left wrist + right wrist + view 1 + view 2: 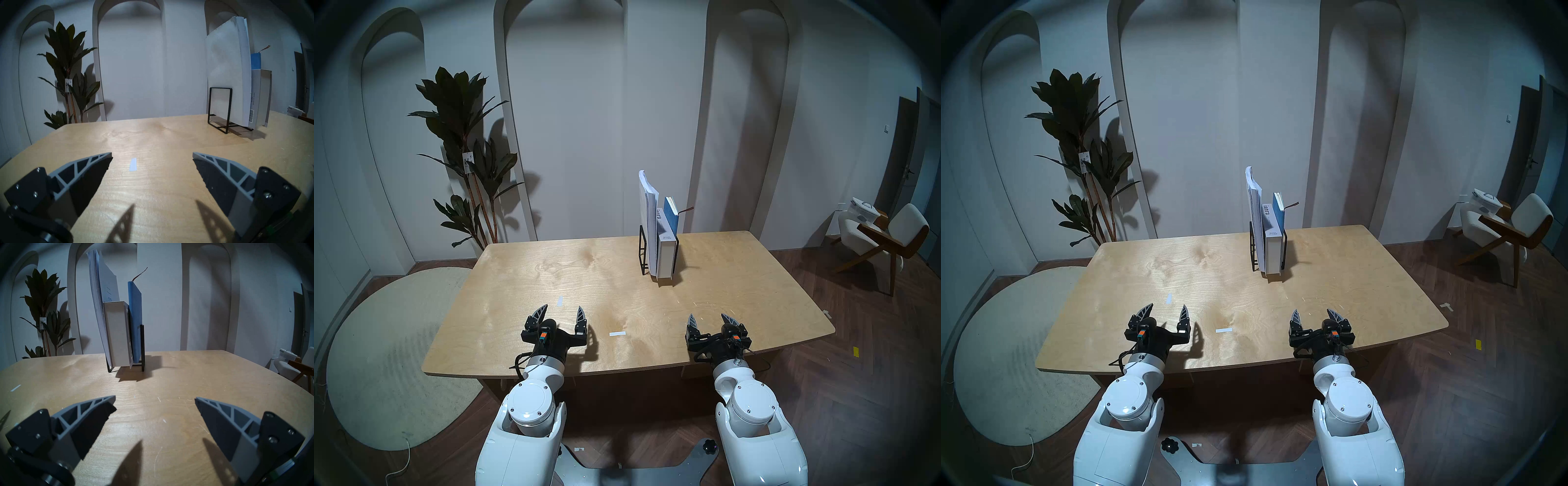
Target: Stack the books into one stack
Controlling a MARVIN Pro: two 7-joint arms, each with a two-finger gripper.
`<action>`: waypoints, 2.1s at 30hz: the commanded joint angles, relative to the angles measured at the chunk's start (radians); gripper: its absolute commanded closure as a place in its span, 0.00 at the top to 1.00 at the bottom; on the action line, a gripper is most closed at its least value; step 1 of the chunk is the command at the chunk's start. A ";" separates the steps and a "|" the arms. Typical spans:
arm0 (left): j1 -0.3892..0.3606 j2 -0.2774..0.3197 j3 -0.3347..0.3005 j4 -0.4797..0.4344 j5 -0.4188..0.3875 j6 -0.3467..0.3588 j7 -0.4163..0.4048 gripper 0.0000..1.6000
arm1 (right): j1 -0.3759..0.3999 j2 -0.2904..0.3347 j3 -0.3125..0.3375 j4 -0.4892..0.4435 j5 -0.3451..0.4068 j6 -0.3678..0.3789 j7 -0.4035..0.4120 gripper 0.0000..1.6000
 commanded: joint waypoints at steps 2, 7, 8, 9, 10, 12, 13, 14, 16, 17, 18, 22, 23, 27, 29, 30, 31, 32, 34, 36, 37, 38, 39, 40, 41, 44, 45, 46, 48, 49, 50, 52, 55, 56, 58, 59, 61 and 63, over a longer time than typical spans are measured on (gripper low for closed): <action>-0.047 0.012 0.019 -0.021 0.027 -0.055 -0.003 1.00 | 0.002 -0.001 -0.002 -0.020 -0.001 -0.003 0.000 1.00; -0.059 0.032 0.039 -0.039 0.049 -0.067 -0.018 1.00 | 0.003 -0.001 -0.002 -0.020 -0.001 -0.003 0.000 1.00; -0.076 0.044 0.034 -0.043 0.004 -0.035 -0.067 1.00 | 0.003 -0.001 -0.002 -0.020 -0.001 -0.003 0.000 1.00; -0.085 0.047 0.031 -0.042 -0.010 -0.025 -0.082 1.00 | 0.003 -0.001 -0.002 -0.020 -0.001 -0.003 0.000 1.00; -0.095 0.046 0.027 -0.042 -0.028 -0.014 -0.095 1.00 | 0.003 -0.001 -0.002 -0.020 -0.001 -0.003 0.000 1.00; -0.117 0.048 0.021 -0.040 -0.055 0.006 -0.124 1.00 | 0.003 -0.001 -0.002 -0.019 -0.001 -0.003 0.000 1.00; -0.128 0.048 0.019 -0.038 -0.061 0.012 -0.130 1.00 | 0.003 -0.001 -0.002 -0.019 -0.001 -0.003 0.000 1.00; -0.143 0.047 0.018 -0.037 -0.076 0.022 -0.142 1.00 | 0.003 -0.001 -0.002 -0.019 -0.001 -0.004 0.000 1.00; -0.184 0.047 0.021 -0.033 -0.089 0.032 -0.159 1.00 | 0.004 -0.001 -0.002 -0.018 0.000 -0.004 0.000 1.00; -0.179 0.042 0.020 -0.050 -0.097 0.042 -0.171 1.00 | 0.004 -0.001 -0.002 -0.017 0.000 -0.004 0.000 1.00; -0.179 0.042 0.020 -0.050 -0.097 0.042 -0.171 1.00 | 0.004 -0.001 -0.002 -0.017 0.000 -0.004 0.000 1.00; -0.217 0.002 0.015 -0.036 -0.183 0.104 -0.208 1.00 | 0.005 -0.001 -0.001 -0.015 0.000 -0.004 0.001 1.00; -0.232 -0.001 0.012 -0.029 -0.190 0.121 -0.212 1.00 | 0.005 -0.001 -0.001 -0.015 0.000 -0.004 0.001 1.00; -0.260 -0.022 0.010 -0.017 -0.232 0.191 -0.226 1.00 | 0.005 -0.001 -0.001 -0.015 0.000 -0.005 0.001 1.00; -0.288 -0.026 0.018 -0.005 -0.241 0.211 -0.234 1.00 | 0.006 -0.001 -0.001 -0.015 0.000 -0.005 0.001 1.00; -0.298 -0.029 0.025 -0.004 -0.243 0.218 -0.238 1.00 | 0.006 -0.001 -0.001 -0.015 0.000 -0.005 0.001 1.00; -0.304 -0.033 0.031 -0.005 -0.242 0.221 -0.240 1.00 | 0.006 -0.001 -0.001 -0.014 0.000 -0.005 0.001 1.00; -0.317 -0.033 0.043 -0.004 -0.233 0.221 -0.242 1.00 | 0.006 -0.001 -0.001 -0.014 0.000 -0.005 0.001 1.00; -0.334 -0.038 0.062 -0.005 -0.227 0.223 -0.244 1.00 | 0.006 -0.001 -0.001 -0.014 0.000 -0.005 0.001 1.00; -0.350 -0.041 0.081 -0.004 -0.224 0.226 -0.242 1.00 | 0.006 -0.001 -0.001 -0.014 0.000 -0.005 0.001 1.00; -0.363 -0.043 0.097 -0.002 -0.230 0.232 -0.247 1.00 | 0.006 -0.001 -0.001 -0.014 0.000 -0.005 0.001 1.00; -0.363 -0.043 0.097 -0.002 -0.230 0.232 -0.247 1.00 | 0.006 -0.001 -0.001 -0.014 0.000 -0.005 0.001 1.00; -0.388 -0.051 0.102 0.016 -0.229 0.239 -0.251 1.00 | 0.006 -0.001 -0.001 -0.014 0.000 -0.005 0.001 1.00; -0.382 -0.048 0.110 0.007 -0.240 0.242 -0.253 1.00 | 0.006 -0.001 -0.001 -0.014 0.000 -0.005 0.001 1.00; -0.398 -0.053 0.115 0.020 -0.242 0.248 -0.255 1.00 | 0.006 -0.001 -0.001 -0.014 0.000 -0.005 0.001 1.00; -0.421 -0.059 0.133 0.038 -0.265 0.267 -0.256 1.00 | 0.006 -0.001 -0.001 -0.014 0.000 -0.005 0.001 1.00; -0.429 -0.061 0.137 0.046 -0.275 0.276 -0.254 1.00 | 0.006 -0.001 -0.001 -0.014 0.000 -0.005 0.001 1.00; -0.445 -0.066 0.141 0.064 -0.290 0.293 -0.249 1.00 | 0.006 -0.001 -0.001 -0.014 0.000 -0.005 0.001 1.00; -0.462 -0.072 0.146 0.086 -0.319 0.309 -0.246 1.00 | 0.006 -0.001 -0.001 -0.014 0.000 -0.005 0.001 1.00; -0.486 -0.081 0.152 0.113 -0.336 0.321 -0.240 1.00 | 0.006 -0.001 -0.001 -0.014 0.000 -0.005 0.001 1.00; -0.487 -0.082 0.157 0.115 -0.342 0.323 -0.236 1.00 | 0.006 -0.001 -0.001 -0.014 0.000 -0.005 0.001 1.00; -0.493 -0.085 0.163 0.120 -0.343 0.325 -0.232 1.00 | 0.006 -0.001 -0.001 -0.014 0.000 -0.005 0.001 1.00; -0.533 -0.101 0.177 0.157 -0.335 0.322 -0.214 1.00 | 0.006 -0.001 -0.001 -0.013 0.000 -0.005 0.001 1.00; -0.516 -0.095 0.187 0.135 -0.322 0.307 -0.202 1.00 | 0.007 -0.001 -0.001 -0.013 0.000 -0.005 0.001 1.00; -0.541 -0.106 0.198 0.150 -0.308 0.305 -0.188 1.00 | 0.007 -0.001 -0.001 -0.012 0.000 -0.005 0.001 1.00; -0.557 -0.112 0.202 0.161 -0.309 0.306 -0.179 1.00 | 0.007 -0.001 -0.001 -0.012 0.000 -0.005 0.001 1.00; -0.567 -0.118 0.212 0.170 -0.313 0.306 -0.157 1.00 | 0.007 -0.001 -0.001 -0.012 0.000 -0.005 0.001 1.00; -0.585 -0.128 0.216 0.181 -0.311 0.299 -0.145 1.00 | 0.007 -0.001 -0.001 -0.011 0.000 -0.005 0.001 1.00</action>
